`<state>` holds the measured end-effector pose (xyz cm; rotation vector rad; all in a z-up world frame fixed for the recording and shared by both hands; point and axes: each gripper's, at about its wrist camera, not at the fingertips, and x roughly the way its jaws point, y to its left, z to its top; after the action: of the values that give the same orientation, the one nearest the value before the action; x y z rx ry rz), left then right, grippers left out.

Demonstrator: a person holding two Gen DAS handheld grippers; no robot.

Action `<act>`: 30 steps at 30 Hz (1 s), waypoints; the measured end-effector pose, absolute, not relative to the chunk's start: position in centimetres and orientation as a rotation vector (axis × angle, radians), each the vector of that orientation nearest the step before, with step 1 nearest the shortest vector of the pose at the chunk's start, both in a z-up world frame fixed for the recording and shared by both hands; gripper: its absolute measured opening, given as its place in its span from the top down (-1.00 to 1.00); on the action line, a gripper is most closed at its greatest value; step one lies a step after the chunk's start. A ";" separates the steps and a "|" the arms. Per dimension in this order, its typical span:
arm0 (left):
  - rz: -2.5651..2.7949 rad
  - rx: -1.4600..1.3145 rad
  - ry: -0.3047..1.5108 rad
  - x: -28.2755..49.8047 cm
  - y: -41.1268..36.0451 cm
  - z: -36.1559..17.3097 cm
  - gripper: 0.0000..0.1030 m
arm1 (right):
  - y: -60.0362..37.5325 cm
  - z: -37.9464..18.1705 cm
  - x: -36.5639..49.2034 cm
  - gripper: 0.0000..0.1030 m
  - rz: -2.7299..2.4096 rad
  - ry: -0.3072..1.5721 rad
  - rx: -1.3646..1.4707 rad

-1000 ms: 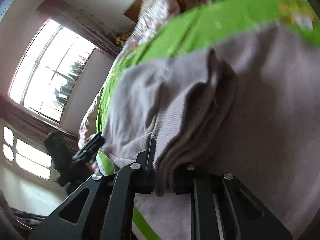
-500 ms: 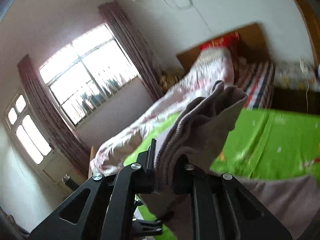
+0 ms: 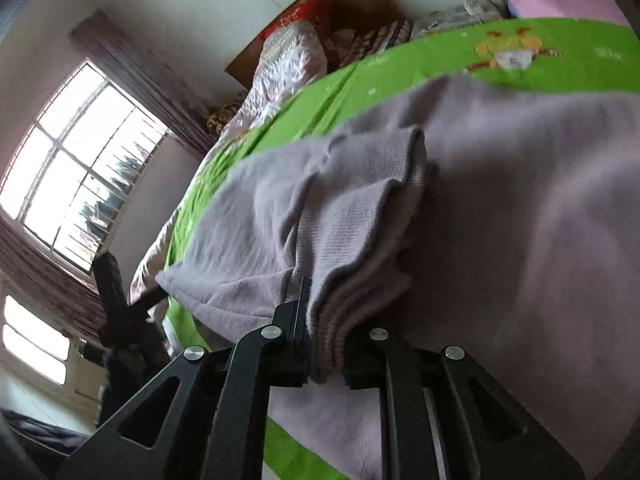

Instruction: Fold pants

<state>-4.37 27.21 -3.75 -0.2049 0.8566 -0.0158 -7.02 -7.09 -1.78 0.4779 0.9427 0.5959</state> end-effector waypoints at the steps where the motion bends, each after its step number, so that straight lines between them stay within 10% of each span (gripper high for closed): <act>1: -0.011 -0.196 0.860 -4.5 27.2 -3.8 -0.97 | -7.1 -1.6 -7.0 0.73 0.601 0.936 0.476; 13: 0.038 -0.176 0.849 -5.0 26.8 -3.9 -0.97 | -6.4 -2.9 -6.7 0.67 0.593 0.982 0.354; 19: 0.034 0.043 0.881 -6.6 25.2 -2.7 -0.97 | -7.7 -0.9 -7.7 -0.06 0.539 0.988 0.266; 30: -0.005 -0.006 0.616 -8.1 24.1 7.2 -0.96 | -3.4 3.7 -7.1 -0.06 0.577 0.809 0.031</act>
<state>-8.07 24.15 7.22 -0.0059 0.6161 -0.0048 -7.13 -3.39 3.65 0.0306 0.8088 0.5767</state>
